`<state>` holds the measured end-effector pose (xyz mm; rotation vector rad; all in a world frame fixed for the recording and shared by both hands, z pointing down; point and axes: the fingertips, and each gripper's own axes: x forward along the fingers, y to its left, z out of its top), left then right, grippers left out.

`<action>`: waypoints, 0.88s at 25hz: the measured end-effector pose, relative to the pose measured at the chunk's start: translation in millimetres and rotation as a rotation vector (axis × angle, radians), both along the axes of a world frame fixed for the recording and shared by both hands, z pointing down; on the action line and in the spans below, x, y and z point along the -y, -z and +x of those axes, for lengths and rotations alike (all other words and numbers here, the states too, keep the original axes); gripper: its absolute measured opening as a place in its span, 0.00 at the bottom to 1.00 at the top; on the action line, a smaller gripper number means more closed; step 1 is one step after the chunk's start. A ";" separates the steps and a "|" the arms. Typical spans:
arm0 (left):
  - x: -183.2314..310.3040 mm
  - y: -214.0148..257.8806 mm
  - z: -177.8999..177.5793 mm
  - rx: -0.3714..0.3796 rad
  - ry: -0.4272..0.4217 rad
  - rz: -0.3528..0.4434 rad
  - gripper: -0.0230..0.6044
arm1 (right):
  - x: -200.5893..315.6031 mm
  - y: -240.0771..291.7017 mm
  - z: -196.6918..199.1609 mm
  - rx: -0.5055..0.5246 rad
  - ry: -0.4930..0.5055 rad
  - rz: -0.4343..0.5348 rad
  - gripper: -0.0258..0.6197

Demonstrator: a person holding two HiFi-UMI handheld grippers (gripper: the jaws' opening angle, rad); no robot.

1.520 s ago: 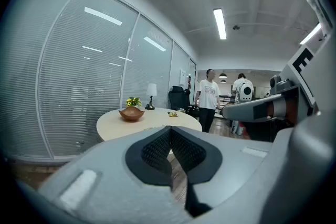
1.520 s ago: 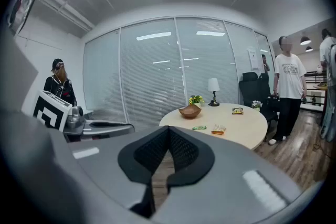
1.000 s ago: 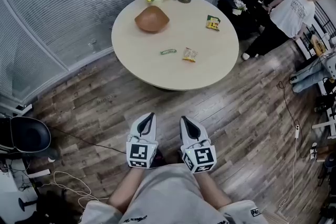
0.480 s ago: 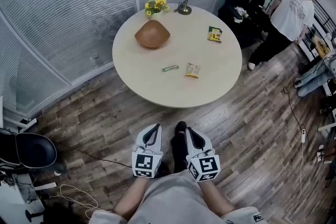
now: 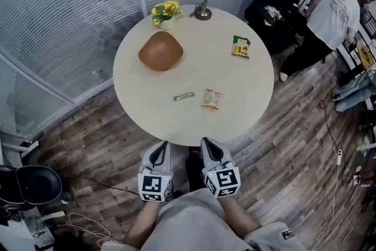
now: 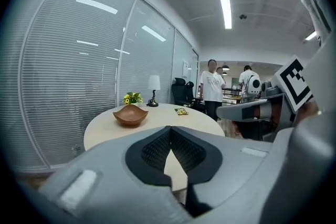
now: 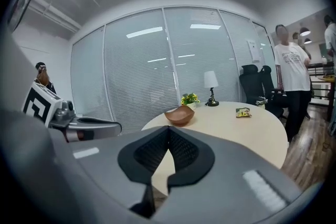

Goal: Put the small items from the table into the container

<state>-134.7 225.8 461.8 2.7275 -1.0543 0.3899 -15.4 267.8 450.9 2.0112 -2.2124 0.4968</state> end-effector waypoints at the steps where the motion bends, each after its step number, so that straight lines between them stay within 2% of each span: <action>1: 12.6 -1.5 8.0 0.002 0.007 -0.006 0.03 | 13.6 -2.8 8.4 -0.006 0.012 -0.008 0.04; 7: 80.2 -8.1 55.9 0.019 0.010 -0.014 0.03 | 86.2 -23.9 60.8 -0.081 0.086 -0.061 0.04; 12: 128.2 -11.1 79.0 0.023 0.047 -0.032 0.03 | 128.9 -43.0 96.2 -0.080 0.112 -0.084 0.04; 22: 173.8 -27.4 111.7 0.051 0.001 -0.069 0.03 | 163.1 -102.7 130.8 -0.106 0.090 -0.168 0.04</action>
